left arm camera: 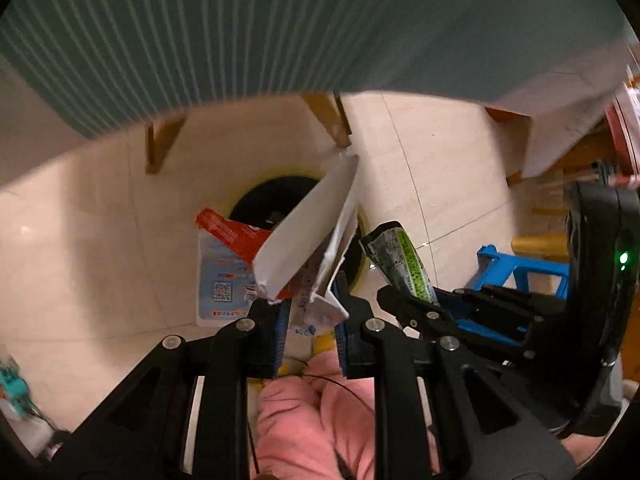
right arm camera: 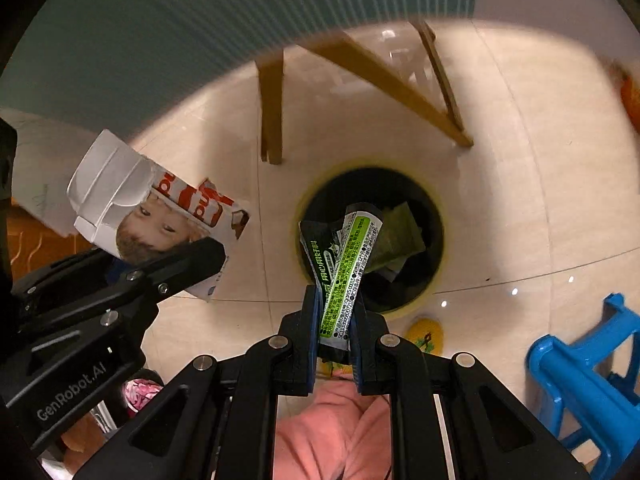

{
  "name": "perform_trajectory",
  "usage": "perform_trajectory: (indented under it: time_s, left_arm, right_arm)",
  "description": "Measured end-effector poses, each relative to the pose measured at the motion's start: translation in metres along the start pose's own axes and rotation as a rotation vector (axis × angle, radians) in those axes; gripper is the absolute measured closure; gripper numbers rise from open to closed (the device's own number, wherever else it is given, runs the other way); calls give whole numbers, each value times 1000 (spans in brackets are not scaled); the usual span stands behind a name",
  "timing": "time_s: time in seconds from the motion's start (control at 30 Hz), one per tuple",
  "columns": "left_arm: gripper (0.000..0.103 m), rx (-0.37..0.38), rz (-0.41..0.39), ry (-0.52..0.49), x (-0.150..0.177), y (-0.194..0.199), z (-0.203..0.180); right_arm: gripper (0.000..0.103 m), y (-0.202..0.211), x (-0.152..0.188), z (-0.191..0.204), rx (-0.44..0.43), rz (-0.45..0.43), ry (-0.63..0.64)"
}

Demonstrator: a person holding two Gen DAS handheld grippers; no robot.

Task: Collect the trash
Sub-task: 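Carry tube and packet down over the black bin and open both tools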

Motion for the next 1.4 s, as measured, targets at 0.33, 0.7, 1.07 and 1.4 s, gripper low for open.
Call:
perform_trajectory:
  time_s: [0.33, 0.7, 1.07, 1.4]
  left_arm:
    - [39, -38, 39, 91, -4, -59, 38]
    - [39, -58, 52, 93, -4, -47, 34]
    - [39, -54, 38, 102, 4, 31, 20]
    - [39, -54, -43, 97, -1, 167, -1]
  right_arm:
    - [52, -59, -18, -38, -5, 15, -93]
    - [37, -46, -23, -50, 28, -4, -106]
    - [36, 17, -16, -28, 37, 8, -100]
    - [36, 144, -24, 18, 11, -66, -41]
Point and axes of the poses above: each gripper's, at about its wrist camera, not at the fingertips, and y roughly against the way its jaws point, z to its left, x to its underside, the point moved 7 cm from there along -y, roughly the way its jaws point, and after that the axes turned 8 degrees about y, right-handed, at the moved point
